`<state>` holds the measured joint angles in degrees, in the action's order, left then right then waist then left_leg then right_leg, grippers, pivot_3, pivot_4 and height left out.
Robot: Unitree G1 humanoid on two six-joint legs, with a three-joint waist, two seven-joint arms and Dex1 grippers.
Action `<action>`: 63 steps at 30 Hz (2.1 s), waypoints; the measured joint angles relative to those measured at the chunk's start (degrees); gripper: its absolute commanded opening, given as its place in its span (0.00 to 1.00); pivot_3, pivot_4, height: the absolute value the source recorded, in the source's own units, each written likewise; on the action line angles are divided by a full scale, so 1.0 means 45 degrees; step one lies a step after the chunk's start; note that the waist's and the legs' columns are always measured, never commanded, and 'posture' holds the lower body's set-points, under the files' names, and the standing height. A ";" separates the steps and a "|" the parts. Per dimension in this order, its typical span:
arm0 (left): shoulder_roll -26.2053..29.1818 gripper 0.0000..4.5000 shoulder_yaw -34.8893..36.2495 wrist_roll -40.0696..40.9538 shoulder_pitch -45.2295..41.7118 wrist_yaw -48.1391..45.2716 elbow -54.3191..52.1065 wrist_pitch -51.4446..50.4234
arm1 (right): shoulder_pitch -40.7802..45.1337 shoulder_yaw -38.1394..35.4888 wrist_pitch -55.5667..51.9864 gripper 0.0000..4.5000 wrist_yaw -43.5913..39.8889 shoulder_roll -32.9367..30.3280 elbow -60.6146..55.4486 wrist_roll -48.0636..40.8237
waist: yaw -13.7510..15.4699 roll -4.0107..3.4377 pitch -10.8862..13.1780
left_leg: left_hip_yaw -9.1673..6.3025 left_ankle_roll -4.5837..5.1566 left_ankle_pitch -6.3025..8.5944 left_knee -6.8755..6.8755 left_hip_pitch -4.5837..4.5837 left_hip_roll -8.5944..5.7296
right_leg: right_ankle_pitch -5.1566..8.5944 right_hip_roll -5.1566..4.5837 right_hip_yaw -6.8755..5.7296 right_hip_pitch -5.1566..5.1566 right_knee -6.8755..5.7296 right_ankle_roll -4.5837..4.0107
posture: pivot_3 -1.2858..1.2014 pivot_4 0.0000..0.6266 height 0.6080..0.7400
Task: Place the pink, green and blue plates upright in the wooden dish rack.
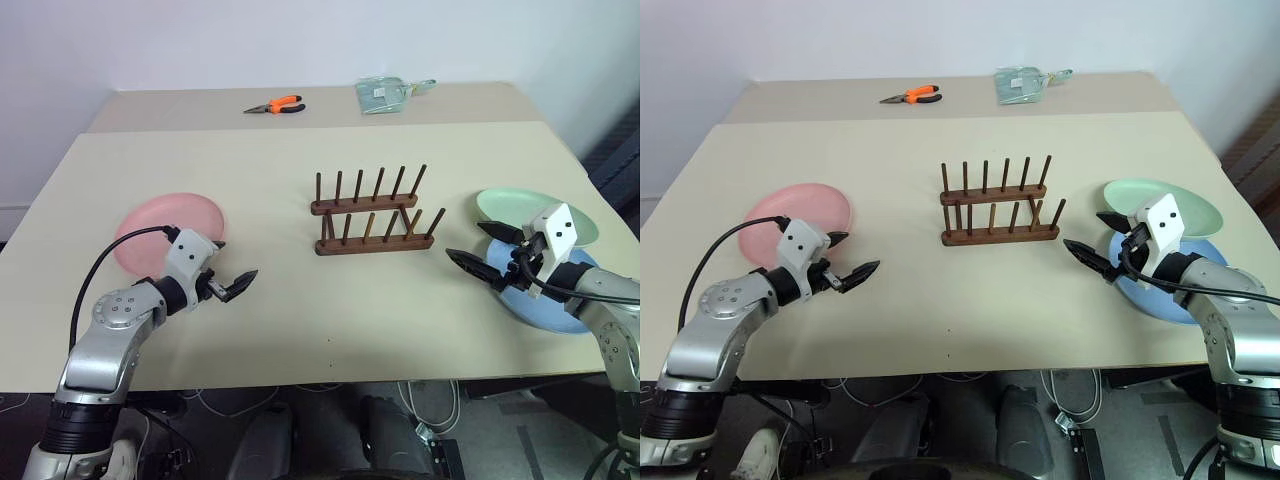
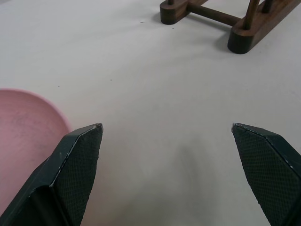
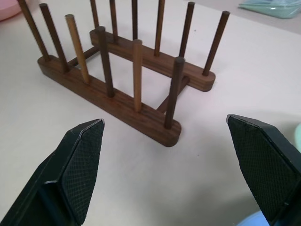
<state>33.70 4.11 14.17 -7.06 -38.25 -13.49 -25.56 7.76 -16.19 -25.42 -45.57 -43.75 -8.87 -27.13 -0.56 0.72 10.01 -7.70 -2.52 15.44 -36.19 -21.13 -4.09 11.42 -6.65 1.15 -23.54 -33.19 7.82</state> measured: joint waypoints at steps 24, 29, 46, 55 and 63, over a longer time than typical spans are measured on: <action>-0.4566 0.81 -0.4311 -0.2506 -0.9114 -0.3589 1.3440 0.5657 | -0.4266 -0.0047 -0.0983 1.00 0.2264 0.1255 -0.5055 0.0452 | 0.0242 0.0028 -0.0012 | -0.0003 0.0025 0.0013 -0.0049 -0.0033 -0.0020 | -0.0016 -0.0009 -0.0020 0.0000 0.0003 0.0064 | 0.52 0.24 1.00; -0.4885 0.27 -0.4205 -0.2619 -0.9118 -0.4110 1.4289 0.6901 | -0.5307 -0.0235 -0.1425 1.00 0.2779 0.1591 -0.6203 0.0389 | 0.0280 0.0032 -0.0023 | -0.0005 0.0027 0.0015 -0.0064 -0.0029 -0.0018 | -0.0010 -0.0009 -0.0020 0.0013 -0.0002 0.0073 | 0.52 0.24 1.00; -0.2620 0.99 -0.4553 -0.2500 -0.6064 -0.6646 0.8550 0.5614 | -0.6047 -0.1492 -0.1992 0.95 0.1265 0.0056 -0.5860 0.0012 | 0.0291 0.0032 -0.0028 | -0.0016 0.0044 0.0026 -0.0074 -0.0032 -0.0014 | -0.0003 -0.0008 -0.0020 0.0021 -0.0002 0.0062 | 0.52 0.24 1.00; -0.0361 0.33 -0.3700 -0.1050 -0.2996 -0.6432 0.3290 0.1289 | -0.5720 0.0643 -0.1351 0.01 0.0875 -0.0100 -0.5059 0.1359 | -0.0054 0.0022 -0.0039 | -0.0003 0.0044 0.0028 -0.0018 0.0016 0.0011 | 0.0021 -0.0004 -0.0008 0.0020 -0.0015 0.0028 | 0.52 0.24 1.00; -0.2991 0.33 -0.5151 -0.1927 -0.1733 -0.2635 0.0801 -0.0304 | -0.2742 0.3334 0.0340 0.01 0.2438 0.0937 -0.2245 0.4100 | 0.0299 0.0031 -0.0038 | -0.0008 0.0044 0.0028 -0.0116 -0.0037 -0.0016 | 0.0022 -0.0021 -0.0014 0.0033 -0.0013 0.0027 | 0.52 0.24 1.00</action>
<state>20.24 -19.08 5.49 -14.86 -50.11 -9.89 -26.93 -4.57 -1.18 -23.88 -34.59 -39.53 -18.98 -8.68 0.79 0.86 9.84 -7.73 -2.32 15.57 -36.71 -21.30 -4.16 11.51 -6.75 1.09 -23.39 -33.24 7.95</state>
